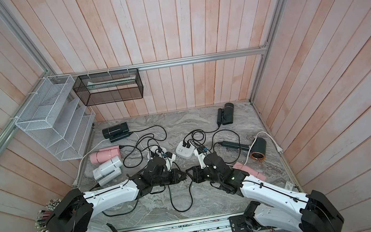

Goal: Charge the blow dryers
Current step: Pick up the plug from the center of the board.

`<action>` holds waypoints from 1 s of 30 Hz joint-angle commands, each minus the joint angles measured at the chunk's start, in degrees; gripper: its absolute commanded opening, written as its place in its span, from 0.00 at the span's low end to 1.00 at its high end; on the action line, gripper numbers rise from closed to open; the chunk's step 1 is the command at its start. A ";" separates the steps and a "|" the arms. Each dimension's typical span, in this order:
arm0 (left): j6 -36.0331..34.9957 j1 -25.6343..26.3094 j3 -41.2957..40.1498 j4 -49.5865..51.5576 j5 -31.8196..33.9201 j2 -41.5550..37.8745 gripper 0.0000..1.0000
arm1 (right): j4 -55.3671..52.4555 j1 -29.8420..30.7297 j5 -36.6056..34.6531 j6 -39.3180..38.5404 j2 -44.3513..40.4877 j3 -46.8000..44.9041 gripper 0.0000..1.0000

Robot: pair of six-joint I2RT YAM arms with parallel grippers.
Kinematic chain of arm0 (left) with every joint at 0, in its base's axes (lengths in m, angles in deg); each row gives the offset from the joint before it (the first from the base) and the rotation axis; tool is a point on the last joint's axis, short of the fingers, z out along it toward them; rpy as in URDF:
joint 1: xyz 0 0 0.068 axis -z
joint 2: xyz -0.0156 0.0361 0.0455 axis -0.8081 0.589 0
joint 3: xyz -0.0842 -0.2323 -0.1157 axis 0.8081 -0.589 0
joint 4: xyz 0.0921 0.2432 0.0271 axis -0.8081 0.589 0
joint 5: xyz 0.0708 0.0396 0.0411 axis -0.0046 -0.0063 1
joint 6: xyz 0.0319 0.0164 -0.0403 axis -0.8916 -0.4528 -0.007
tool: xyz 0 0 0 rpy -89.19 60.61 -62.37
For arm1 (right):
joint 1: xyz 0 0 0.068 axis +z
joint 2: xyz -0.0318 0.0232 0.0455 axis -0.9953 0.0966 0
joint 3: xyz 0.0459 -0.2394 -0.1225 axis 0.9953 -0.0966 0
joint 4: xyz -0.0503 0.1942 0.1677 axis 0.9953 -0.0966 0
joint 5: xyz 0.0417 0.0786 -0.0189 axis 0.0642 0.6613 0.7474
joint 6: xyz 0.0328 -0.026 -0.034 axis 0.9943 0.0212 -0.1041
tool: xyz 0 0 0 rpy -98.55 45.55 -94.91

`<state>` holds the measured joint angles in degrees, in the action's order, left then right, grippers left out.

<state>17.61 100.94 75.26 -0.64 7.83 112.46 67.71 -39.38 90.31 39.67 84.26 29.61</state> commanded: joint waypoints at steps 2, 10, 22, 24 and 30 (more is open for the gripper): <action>7.09 -2.05 -0.10 -3.71 -1.57 -1.99 0.14 | -4.18 -0.12 2.61 -7.58 -2.04 -0.39 0.49; 13.43 -3.34 -1.09 -6.26 -6.35 -2.53 0.15 | -0.80 1.48 3.94 -9.83 1.86 1.11 0.56; 13.80 -3.35 -1.44 -6.72 -8.17 -2.38 0.15 | 2.09 1.95 3.16 -11.11 6.63 4.16 0.54; 13.62 -3.39 -1.61 -6.52 -8.36 -2.38 0.15 | 2.45 1.90 3.31 -11.24 7.16 4.62 0.54; 14.59 -3.37 -2.55 -8.74 -9.49 -2.40 0.15 | 2.63 1.94 2.95 -11.59 9.11 5.75 0.47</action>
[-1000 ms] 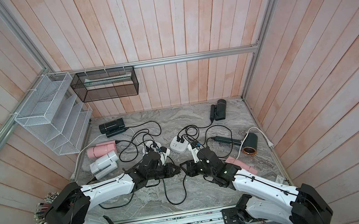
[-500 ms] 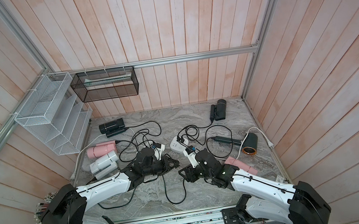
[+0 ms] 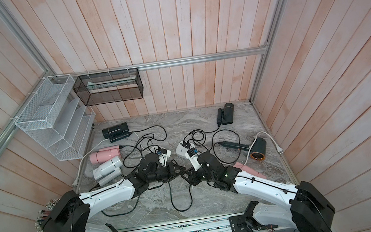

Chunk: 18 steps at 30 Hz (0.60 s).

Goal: Charge the blow dryers
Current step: Pick up the plug from the center of the board.

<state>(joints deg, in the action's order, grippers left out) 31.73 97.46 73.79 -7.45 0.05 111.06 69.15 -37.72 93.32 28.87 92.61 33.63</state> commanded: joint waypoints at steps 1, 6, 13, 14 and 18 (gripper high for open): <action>0.46 0.11 -1.09 -1.96 -1.80 -1.01 0.15 | 1.17 0.27 -0.14 -0.86 0.94 1.86 0.44; 1.06 0.04 -1.27 -3.18 -2.97 -0.78 0.16 | 0.91 0.37 -0.56 -1.56 1.50 2.26 0.41; 1.87 0.04 -1.51 -4.18 -4.29 -0.34 0.18 | 0.74 0.37 -1.04 -2.65 1.73 2.65 0.37; 1.95 -0.04 -1.41 -4.30 -4.44 -0.34 0.18 | 0.83 0.44 -0.61 -2.73 1.90 2.70 0.37; 1.92 0.02 -1.15 -4.29 -5.12 -0.03 0.18 | 0.93 0.54 -1.06 -2.82 2.00 2.56 0.37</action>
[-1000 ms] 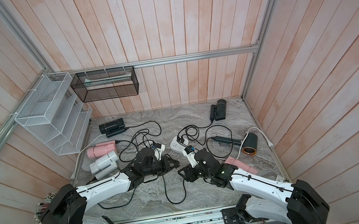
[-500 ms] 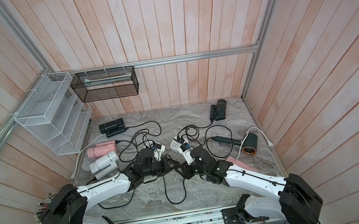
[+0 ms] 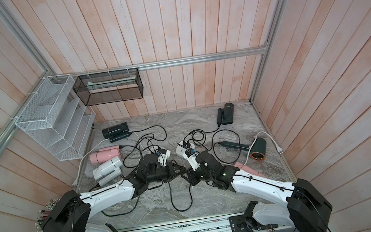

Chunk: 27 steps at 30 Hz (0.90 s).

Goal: Charge the blow dryers
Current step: Pick up the plug from the center of the board.

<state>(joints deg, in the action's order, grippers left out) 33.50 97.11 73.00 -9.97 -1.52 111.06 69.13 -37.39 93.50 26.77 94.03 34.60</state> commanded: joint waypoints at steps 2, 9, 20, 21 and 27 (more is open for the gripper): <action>0.06 0.34 -0.31 -1.70 -3.67 -0.09 0.18 | 0.95 0.22 -1.76 -0.85 0.29 1.60 0.31; -1.91 -2.02 -0.44 -0.22 -8.02 -1.74 0.27 | -1.39 0.22 -2.71 -2.52 -2.00 1.85 0.21; -10.96 -11.20 1.23 9.93 -26.57 -4.12 0.42 | -6.06 3.27 -1.85 -8.53 -5.22 2.00 0.19; -11.14 -11.27 1.39 9.99 -27.64 -4.03 0.42 | -5.91 3.96 -1.98 -8.72 -5.15 2.04 0.19; -14.07 -11.22 3.44 13.47 -28.67 -3.36 0.38 | -6.54 6.01 -4.52 -9.45 -4.07 3.01 0.17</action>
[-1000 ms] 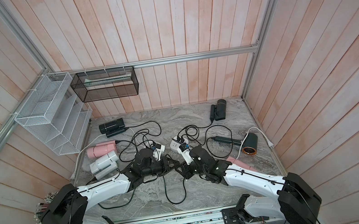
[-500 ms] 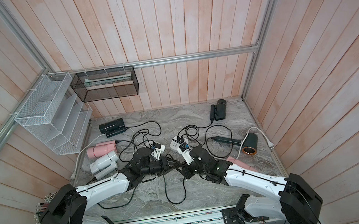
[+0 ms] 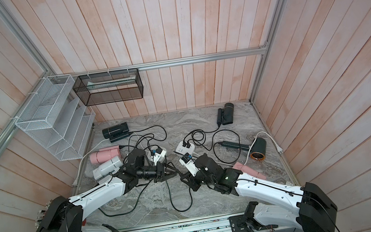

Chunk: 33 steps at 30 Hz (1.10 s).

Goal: Charge the blow dryers
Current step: Pick up the plug from the center of the board.

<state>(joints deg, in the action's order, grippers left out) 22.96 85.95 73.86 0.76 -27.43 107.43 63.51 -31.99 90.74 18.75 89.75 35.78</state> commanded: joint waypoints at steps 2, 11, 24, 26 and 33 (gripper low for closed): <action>-3.60 -0.16 2.56 2.92 -2.53 0.56 0.36 | -0.64 0.70 -1.99 -1.29 0.12 1.79 0.17; -2.25 -0.04 2.65 0.51 -2.77 1.53 0.29 | -0.11 1.37 -1.71 -1.41 1.08 2.07 0.15; -1.41 1.30 3.06 -1.33 -1.84 3.18 0.22 | 1.03 1.58 -1.10 -1.27 1.35 2.06 0.14; -1.66 1.31 3.33 -0.91 -1.64 3.27 0.21 | 0.95 1.58 -1.20 -1.22 1.35 1.96 0.14; -1.53 1.33 3.41 -1.91 -1.20 3.27 0.16 | 1.20 1.57 -1.15 -1.27 1.17 1.74 0.13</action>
<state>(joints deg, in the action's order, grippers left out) 21.87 86.97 75.41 1.00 -29.15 110.16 63.66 -30.85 89.76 17.83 90.86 36.32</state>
